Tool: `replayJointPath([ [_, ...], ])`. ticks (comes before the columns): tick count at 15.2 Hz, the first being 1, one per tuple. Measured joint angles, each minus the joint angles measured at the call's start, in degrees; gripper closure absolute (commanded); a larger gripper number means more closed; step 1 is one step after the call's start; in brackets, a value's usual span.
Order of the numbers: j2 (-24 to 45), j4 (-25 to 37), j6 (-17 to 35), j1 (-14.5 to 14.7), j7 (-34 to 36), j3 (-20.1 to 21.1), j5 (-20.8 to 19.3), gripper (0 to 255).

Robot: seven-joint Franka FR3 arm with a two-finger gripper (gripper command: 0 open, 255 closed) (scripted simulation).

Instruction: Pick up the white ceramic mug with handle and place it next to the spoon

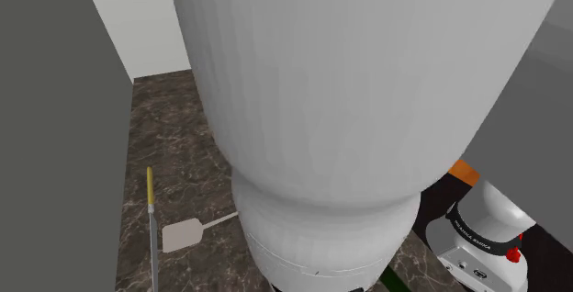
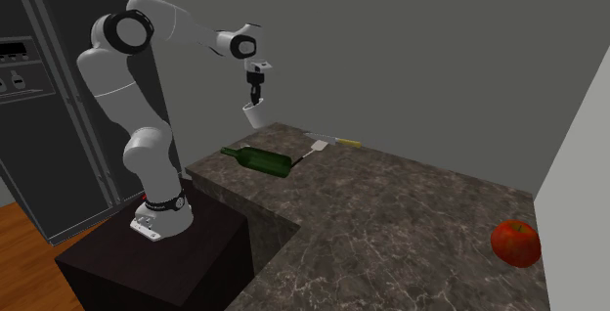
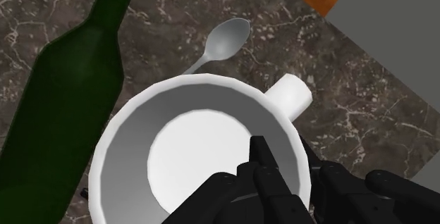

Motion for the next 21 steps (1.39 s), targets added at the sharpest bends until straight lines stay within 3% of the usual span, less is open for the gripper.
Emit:
replayJointPath([
  [11,-0.6,6.9,-7.6,-0.6,-0.6,-1.4,-0.4,255],
  [21,15.9,21.0,-7.8,-4.9,-4.0,-3.6,-9.9,255],
])
